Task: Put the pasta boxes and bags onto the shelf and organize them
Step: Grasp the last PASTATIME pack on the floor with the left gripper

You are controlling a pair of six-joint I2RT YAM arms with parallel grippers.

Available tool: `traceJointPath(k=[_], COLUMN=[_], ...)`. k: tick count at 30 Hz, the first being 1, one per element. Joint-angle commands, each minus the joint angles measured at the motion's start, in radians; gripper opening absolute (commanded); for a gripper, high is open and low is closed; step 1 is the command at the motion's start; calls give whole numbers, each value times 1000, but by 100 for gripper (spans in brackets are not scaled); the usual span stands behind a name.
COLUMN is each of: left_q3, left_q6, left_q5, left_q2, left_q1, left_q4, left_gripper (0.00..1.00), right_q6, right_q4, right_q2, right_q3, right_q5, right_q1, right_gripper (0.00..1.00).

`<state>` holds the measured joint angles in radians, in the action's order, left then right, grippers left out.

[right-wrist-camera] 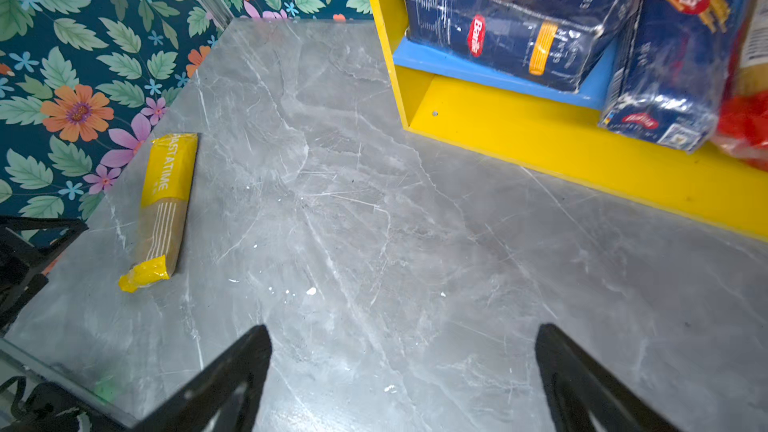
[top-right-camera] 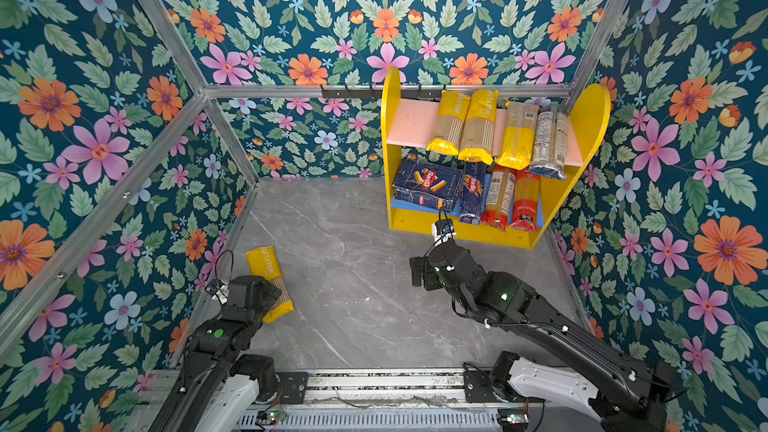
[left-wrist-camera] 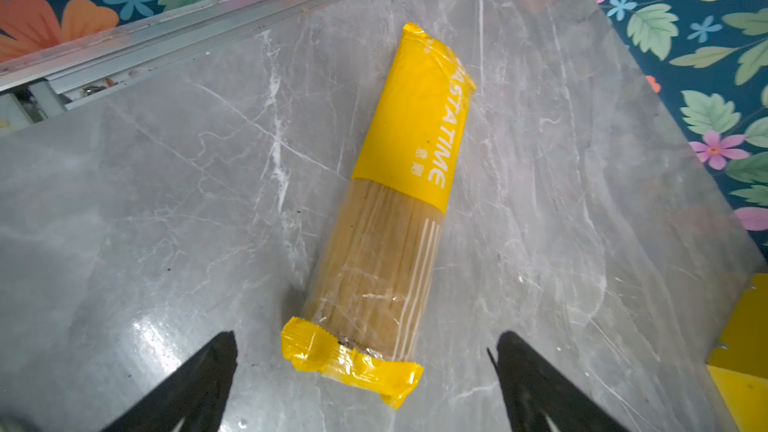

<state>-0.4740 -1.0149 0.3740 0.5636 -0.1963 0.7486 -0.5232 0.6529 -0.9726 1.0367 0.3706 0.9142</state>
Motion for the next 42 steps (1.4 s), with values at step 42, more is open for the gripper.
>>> traceJointPath(k=[42], left_q3=[8], left_q6=[144], left_q5=[-89], left_q2=[768], left_q1=[-15], left_q4=[-500], left_gripper=[86], right_q6=[-92], right_q4=[33], right_q2=[203], right_q3=[-168], right_q5=[-81], right_q1=[-1], right_gripper=[99])
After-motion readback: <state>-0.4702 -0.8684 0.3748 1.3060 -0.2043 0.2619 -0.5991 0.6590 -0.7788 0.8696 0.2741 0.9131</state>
